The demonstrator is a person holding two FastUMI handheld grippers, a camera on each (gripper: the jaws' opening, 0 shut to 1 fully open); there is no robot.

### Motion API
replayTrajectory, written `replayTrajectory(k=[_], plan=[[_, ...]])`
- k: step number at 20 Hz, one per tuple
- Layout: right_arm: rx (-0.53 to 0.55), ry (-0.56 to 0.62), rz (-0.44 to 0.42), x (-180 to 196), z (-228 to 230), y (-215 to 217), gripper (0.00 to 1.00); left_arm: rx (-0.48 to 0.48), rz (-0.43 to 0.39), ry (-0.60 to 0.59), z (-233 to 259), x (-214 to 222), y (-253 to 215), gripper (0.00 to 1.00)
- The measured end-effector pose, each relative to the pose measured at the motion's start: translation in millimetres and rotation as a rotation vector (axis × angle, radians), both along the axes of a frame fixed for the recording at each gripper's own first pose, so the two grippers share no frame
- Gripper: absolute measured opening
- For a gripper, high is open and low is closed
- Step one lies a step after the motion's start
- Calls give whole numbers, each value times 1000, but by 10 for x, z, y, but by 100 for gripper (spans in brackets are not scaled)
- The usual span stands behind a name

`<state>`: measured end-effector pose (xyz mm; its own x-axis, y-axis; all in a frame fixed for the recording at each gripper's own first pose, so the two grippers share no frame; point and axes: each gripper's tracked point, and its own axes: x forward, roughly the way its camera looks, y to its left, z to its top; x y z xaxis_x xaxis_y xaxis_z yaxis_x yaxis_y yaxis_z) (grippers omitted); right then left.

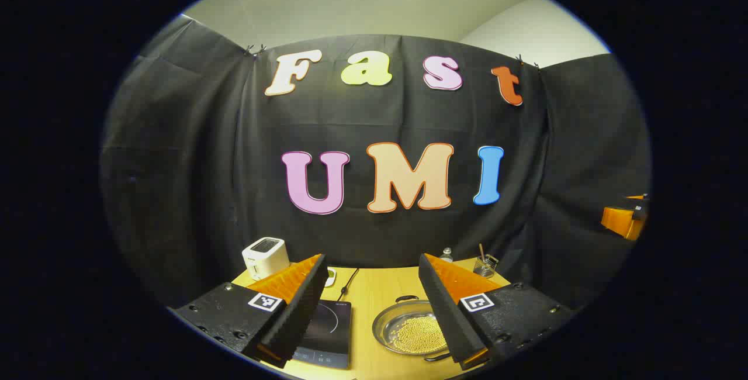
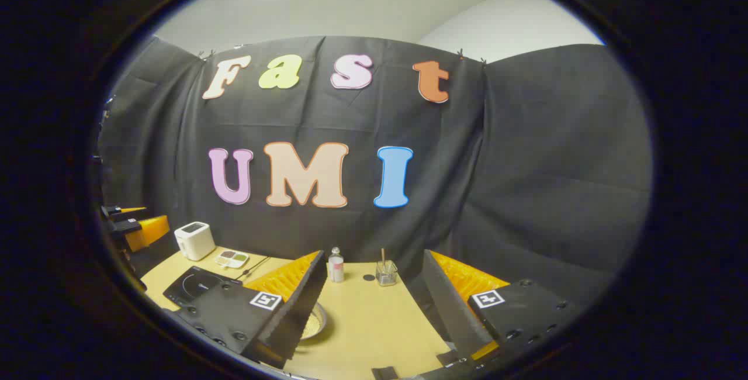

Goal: First push the handle of the pot to place it horizontally, then grasp the pot with both hands and set it on the induction cooktop.

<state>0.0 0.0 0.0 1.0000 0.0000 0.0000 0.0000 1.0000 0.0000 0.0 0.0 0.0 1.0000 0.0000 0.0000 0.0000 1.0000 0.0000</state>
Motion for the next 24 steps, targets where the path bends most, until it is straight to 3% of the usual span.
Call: replayTrajectory(k=[9,10,12,19,24], plan=[[-10,23,10,67,-34,0,98,11,-11,-13,-2,118,-98,92],[-7,25,17,88,-48,18,98,15,-13,-16,5,119,-123,99],[1,34,32,121,-75,53,98,20,-16,-21,6,128,-160,95],[30,105,161,275,-429,386,100,-3,21,43,-298,64,-166,92],[130,216,278,385,-855,734,100,-55,102,84,-465,-69,3,95]])
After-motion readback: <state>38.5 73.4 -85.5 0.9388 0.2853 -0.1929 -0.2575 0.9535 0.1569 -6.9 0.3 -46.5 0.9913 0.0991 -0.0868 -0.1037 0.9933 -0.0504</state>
